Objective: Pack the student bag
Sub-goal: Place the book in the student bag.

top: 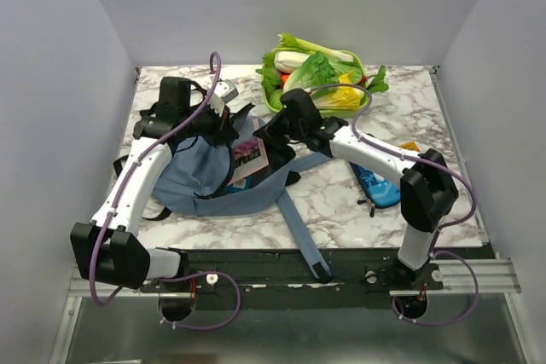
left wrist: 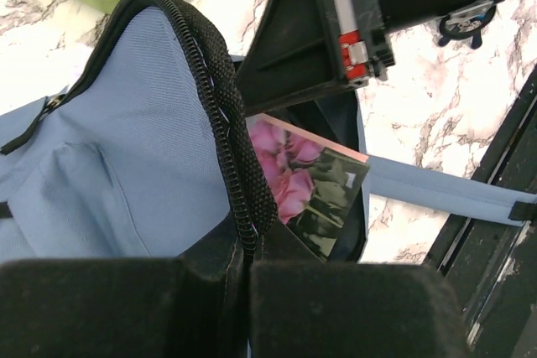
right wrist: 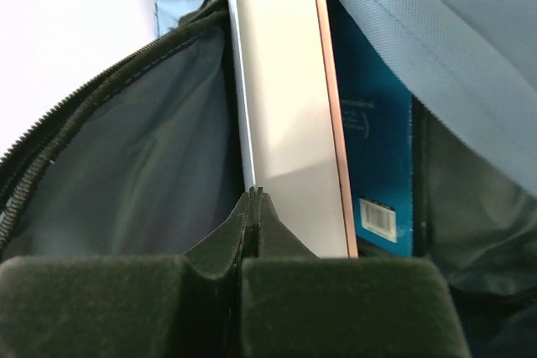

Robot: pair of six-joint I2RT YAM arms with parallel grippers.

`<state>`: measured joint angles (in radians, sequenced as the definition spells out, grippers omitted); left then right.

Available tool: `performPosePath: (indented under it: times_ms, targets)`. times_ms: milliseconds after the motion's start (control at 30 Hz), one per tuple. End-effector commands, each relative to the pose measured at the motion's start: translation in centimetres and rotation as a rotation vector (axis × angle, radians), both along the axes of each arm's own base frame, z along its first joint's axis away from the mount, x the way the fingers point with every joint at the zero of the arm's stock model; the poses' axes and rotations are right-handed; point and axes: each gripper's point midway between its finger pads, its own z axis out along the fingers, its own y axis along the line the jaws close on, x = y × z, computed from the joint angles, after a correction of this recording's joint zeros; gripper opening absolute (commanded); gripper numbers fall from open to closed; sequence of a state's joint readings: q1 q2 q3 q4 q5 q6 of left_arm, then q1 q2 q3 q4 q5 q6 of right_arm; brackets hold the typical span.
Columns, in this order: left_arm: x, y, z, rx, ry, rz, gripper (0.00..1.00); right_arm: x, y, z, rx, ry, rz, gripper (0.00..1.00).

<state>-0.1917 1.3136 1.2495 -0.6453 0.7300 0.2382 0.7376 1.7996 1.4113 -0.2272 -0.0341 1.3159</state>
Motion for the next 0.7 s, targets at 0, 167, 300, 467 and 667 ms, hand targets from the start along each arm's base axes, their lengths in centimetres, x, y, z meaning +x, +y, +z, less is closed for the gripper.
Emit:
performPosePath:
  times_ms: [0, 167, 300, 467, 667]
  targets:
    - [-1.5, -1.1, 3.2, -0.072, -0.063, -0.063, 0.03, 2.4, 1.4, 0.3, -0.027, -0.047, -0.078, 0.01]
    - [-1.4, -1.1, 3.1, -0.064, -0.073, -0.071, 0.03, 0.0, 1.1, -2.3, -0.141, -0.016, 0.031, 0.52]
    - [-1.3, -1.2, 2.7, -0.063, -0.064, -0.078, 0.03, -2.3, -0.4, -3.5, -0.174, 0.002, 0.131, 0.7]
    - [-1.1, -1.2, 2.1, -0.06, -0.044, -0.077, 0.03, -2.8, -3.6, -3.9, -0.236, -0.03, 0.096, 0.6]
    - [-1.0, -1.1, 2.4, -0.051, -0.059, -0.072, 0.03, -2.8, -4.1, -4.0, -0.302, -0.051, 0.149, 0.27]
